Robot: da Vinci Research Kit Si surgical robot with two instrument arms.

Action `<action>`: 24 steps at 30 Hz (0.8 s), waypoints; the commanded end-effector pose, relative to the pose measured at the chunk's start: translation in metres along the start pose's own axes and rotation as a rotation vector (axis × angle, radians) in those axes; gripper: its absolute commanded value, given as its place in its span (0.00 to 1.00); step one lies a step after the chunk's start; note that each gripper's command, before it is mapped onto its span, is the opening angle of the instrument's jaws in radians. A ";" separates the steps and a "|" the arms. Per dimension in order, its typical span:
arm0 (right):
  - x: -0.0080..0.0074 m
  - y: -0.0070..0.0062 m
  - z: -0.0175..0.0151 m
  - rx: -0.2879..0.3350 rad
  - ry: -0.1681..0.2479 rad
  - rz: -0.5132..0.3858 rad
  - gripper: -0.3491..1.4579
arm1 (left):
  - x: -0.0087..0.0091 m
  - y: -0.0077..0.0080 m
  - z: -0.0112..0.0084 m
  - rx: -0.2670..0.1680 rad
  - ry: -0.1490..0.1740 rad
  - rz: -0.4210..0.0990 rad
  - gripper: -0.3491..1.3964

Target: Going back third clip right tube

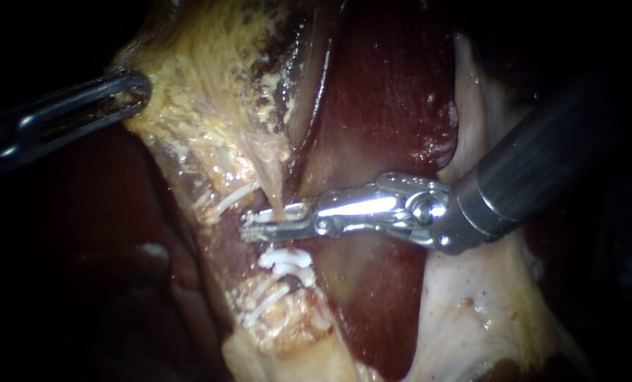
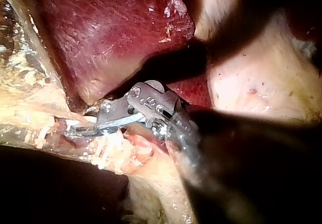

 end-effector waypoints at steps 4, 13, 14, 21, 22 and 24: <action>0.0000 -0.0002 0.0000 0.001 -0.001 -0.001 0.00 | 0.0001 0.0000 0.0000 -0.001 -0.001 0.000 0.00; 0.0002 -0.0004 0.0006 0.004 0.007 -0.202 0.50 | 0.0001 -0.0001 0.0000 -0.002 -0.001 0.000 0.00; 0.0002 -0.0003 0.0006 0.002 0.011 -0.225 0.50 | 0.0001 -0.0001 0.0000 -0.002 -0.001 0.001 0.00; 0.0003 -0.0002 0.0002 -0.034 0.029 -0.320 0.52 | 0.0002 -0.0001 0.0000 -0.002 -0.001 0.001 0.00; 0.0002 -0.0004 0.0002 -0.027 0.025 -0.332 0.52 | 0.0002 -0.0001 0.0000 -0.002 -0.001 0.001 0.00; 0.0001 -0.0008 0.0002 -0.023 0.029 -0.344 0.52 | 0.0002 -0.0001 0.0000 -0.002 -0.001 0.001 0.00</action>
